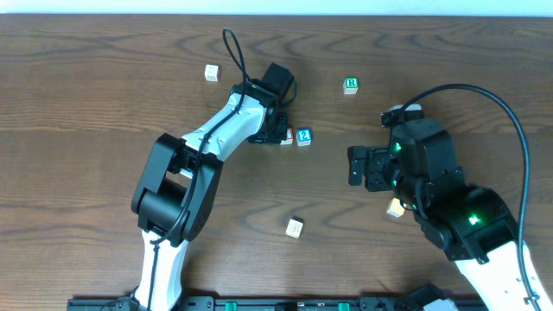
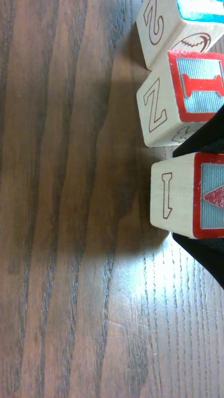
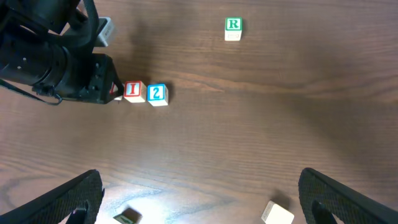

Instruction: Spell out Ai2

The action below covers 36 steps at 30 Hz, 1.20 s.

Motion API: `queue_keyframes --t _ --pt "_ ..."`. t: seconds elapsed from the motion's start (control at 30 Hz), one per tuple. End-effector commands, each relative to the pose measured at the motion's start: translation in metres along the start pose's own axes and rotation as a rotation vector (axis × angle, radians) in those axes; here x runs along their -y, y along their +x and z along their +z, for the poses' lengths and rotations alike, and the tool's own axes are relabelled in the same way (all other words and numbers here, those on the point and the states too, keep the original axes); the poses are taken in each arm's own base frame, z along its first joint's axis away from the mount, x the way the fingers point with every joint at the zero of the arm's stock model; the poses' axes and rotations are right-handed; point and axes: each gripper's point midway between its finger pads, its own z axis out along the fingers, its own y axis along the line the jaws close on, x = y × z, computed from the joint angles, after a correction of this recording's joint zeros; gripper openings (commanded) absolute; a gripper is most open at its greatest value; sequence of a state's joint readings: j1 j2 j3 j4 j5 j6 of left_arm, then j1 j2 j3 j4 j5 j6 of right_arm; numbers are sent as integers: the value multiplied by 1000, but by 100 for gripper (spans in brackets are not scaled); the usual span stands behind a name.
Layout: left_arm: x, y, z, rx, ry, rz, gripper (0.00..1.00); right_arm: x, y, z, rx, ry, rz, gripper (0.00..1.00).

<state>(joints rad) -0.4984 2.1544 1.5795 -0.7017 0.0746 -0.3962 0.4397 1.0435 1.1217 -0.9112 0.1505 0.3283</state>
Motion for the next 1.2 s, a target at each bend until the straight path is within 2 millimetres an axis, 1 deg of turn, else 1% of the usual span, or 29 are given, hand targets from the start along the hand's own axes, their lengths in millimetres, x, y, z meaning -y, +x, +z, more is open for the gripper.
queue_keyframes --t 0.0,0.07,0.1,0.13,0.33,0.5,0.67,0.8,0.87,0.93,1.0,1.03,1.07,1.1,1.13,1.17 --pt "6 -12 -15 44 18 -11 37 1 -1 1 2 2 -7 99" --pt "6 -12 -15 44 18 -11 48 1 -1 1 1 -2 -6 99" --pt "6 -12 -15 44 18 -11 51 1 -1 1 0 -2 -6 99" --pt "6 -12 -16 44 19 -11 52 0 -1 1 0 -5 -6 99" --pt "6 -13 -15 47 19 -10 52 -2 0 1 -4 -15 -6 99" --pt "6 -19 -16 75 19 -7 52 -3 0 1 -6 -22 -6 99" --pt "1 -35 -18 148 -22 4 52 -3 1 1 -7 -22 -7 99" --pt "-3 -47 -20 206 -53 16 54 -3 0 1 -5 -23 -6 99" --pt "0 -56 -24 238 -43 21 56 -3 -1 2 -2 -23 -6 99" --pt "3 -66 -32 264 -31 17 56 -5 -3 7 -6 -21 -14 99" --pt "6 -80 -50 293 -25 28 48 -6 -1 21 -31 -13 -18 86" --pt "3 -85 -59 302 -31 23 44 -7 0 29 -45 -9 -19 73" --pt "-2 -91 -70 312 -43 10 34 -9 1 42 -66 -3 -22 56" --pt "-8 -96 -78 315 -50 -4 23 -10 2 53 -86 4 -25 43" --pt "-19 -100 -88 312 -54 -25 12 -11 5 66 -110 12 -28 27" --pt "-27 -100 -94 299 -50 -43 6 -12 9 79 -136 21 -32 12"
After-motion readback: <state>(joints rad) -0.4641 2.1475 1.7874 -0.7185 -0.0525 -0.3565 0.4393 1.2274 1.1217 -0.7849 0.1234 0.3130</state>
